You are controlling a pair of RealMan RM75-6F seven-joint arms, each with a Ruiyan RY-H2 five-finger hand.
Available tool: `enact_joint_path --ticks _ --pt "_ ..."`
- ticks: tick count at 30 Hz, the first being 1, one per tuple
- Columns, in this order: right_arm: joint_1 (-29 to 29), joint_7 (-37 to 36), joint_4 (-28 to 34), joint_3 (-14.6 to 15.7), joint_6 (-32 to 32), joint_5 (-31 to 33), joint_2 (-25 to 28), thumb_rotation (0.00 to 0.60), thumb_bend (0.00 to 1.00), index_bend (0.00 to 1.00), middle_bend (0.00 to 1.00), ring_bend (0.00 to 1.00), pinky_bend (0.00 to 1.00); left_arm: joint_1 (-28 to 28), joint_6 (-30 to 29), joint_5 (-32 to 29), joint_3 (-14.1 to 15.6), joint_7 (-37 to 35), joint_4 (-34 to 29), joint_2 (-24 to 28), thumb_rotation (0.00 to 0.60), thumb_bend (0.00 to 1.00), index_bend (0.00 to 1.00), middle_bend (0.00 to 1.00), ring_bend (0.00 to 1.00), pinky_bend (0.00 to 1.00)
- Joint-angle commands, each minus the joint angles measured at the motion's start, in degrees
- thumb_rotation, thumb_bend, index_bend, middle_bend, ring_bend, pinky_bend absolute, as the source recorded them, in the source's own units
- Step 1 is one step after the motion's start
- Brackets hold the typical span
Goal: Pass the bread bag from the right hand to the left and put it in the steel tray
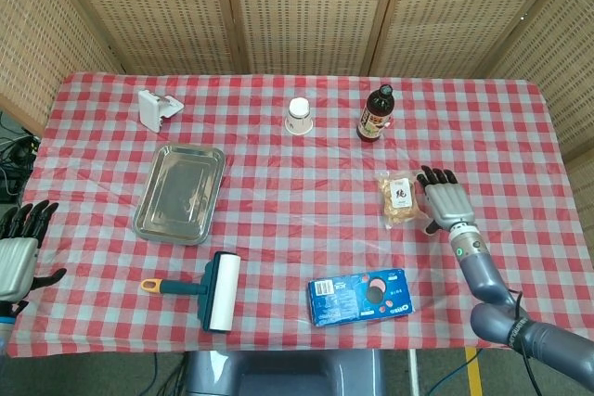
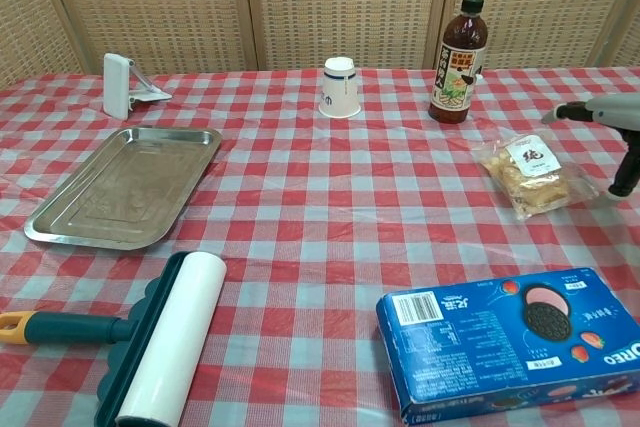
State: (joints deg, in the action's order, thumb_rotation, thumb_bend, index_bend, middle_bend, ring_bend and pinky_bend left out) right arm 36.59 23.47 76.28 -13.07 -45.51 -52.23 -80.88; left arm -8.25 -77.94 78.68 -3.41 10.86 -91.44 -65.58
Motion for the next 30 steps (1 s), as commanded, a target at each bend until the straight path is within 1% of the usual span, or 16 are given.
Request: enact_joint_path --ticks 1,6,8,9,10,11,13,14,16,18,19,20,22,27,30 --pt "1.33 0.71 -1.85 0.33 1.21 1.6 -1.42 0.6 0.01 0.0 0.0 0.0 0.0 -0.25 0.51 -0.35 -0.05 -0.13 0.28 -0.11 0.6 0.02 0.0 0.0 0.0 0.0" --pt "3.23 1.56 -5.21 1.01 2.86 4.05 -3.64 0.6 0.01 0.0 0.0 0.0 0.0 -0.6 1.19 -0.86 -0.17 -0.66 0.8 -0.3 0.6 0.02 0.0 0.0 0.0 0.0" --pt "3.75 1.33 -6.47 1.08 2.81 4.09 -4.61 0.6 0.01 0.02 0.0 0.0 0.0 -0.74 1.45 -1.0 -0.17 -0.67 0.95 -0.39 0.6 0.02 0.0 0.0 0.0 0.0" --pt "3.92 1.0 -7.07 1.0 2.46 3.84 -5.14 0.6 0.01 0.05 0.0 0.0 0.01 -0.82 1.57 -1.05 -0.16 -0.68 1.03 -0.45 0.6 0.02 0.0 0.0 0.0 0.0" --pt "4.07 0.45 -7.92 0.88 1.75 3.21 -5.9 0.6 0.01 0.11 0.02 0.01 0.06 -0.92 1.77 -1.12 -0.13 -0.67 1.12 -0.52 0.6 0.02 0.0 0.0 0.0 0.0" --pt "4.14 0.0 -8.61 0.8 1.07 2.57 -6.51 0.6 0.01 0.15 0.06 0.04 0.11 -0.99 1.92 -1.18 -0.12 -0.68 1.19 -0.56 0.6 0.02 0.0 0.0 0.0 0.0" --pt "4.43 -0.63 -10.79 0.76 -0.67 0.76 -8.29 0.6 0.02 0.28 0.2 0.15 0.25 -1.22 2.48 -1.49 -0.11 -0.71 1.37 -0.67 0.6 0.02 0.0 0.0 0.0 0.0" --pt "4.51 -0.98 -11.74 0.88 -0.85 0.31 -8.92 0.6 0.02 0.31 0.24 0.2 0.28 -1.28 2.63 -1.6 -0.1 -0.7 1.39 -0.65 0.6 0.02 0.0 0.0 0.0 0.0" --pt "4.48 -1.87 -13.05 1.01 -1.45 -0.73 -9.83 0.6 0.04 0.42 0.35 0.31 0.35 -1.29 2.72 -1.75 -0.08 -0.78 1.29 -0.54 0.6 0.02 0.0 0.0 0.0 0.0" --pt "4.25 -3.27 -13.88 1.14 -2.5 -2.34 -10.52 0.6 0.06 0.51 0.43 0.39 0.42 -1.26 2.55 -1.71 -0.1 -1.04 1.13 -0.4 0.6 0.02 0.0 0.0 0.0 0.0" --pt "4.14 -3.8 -14.05 1.21 -3.02 -3.08 -10.72 0.6 0.07 0.56 0.46 0.42 0.45 -1.25 2.47 -1.67 -0.11 -1.16 1.08 -0.35 0.6 0.02 0.0 0.0 0.0 0.0" --pt "4.03 -4.27 -14.07 1.26 -3.49 -3.74 -10.83 0.6 0.07 0.58 0.48 0.44 0.47 -1.22 2.41 -1.66 -0.11 -1.26 1.01 -0.29 0.6 0.02 0.0 0.0 0.0 0.0" --pt "3.93 -4.9 -13.38 1.35 -4.26 -5.01 -10.65 0.6 0.07 0.61 0.5 0.47 0.49 -1.23 2.37 -1.58 -0.07 -1.49 0.84 -0.14 0.6 0.02 0.0 0.0 0.0 0.0" --pt "4.15 -4.35 -9.29 0.6 -6.24 -6.36 -9.04 0.6 0.07 0.6 0.51 0.47 0.49 -1.19 2.09 -1.2 0.04 -2.01 0.6 0.12 0.6 0.02 0.0 0.0 0.0 0.0" --pt "4.6 -2.51 -5.34 -0.14 -7.53 -6.46 -7.56 0.6 0.07 0.6 0.51 0.47 0.49 -1.15 2.03 -1.03 0.13 -2.45 0.55 0.27 0.6 0.02 0.0 0.0 0.0 0.0"
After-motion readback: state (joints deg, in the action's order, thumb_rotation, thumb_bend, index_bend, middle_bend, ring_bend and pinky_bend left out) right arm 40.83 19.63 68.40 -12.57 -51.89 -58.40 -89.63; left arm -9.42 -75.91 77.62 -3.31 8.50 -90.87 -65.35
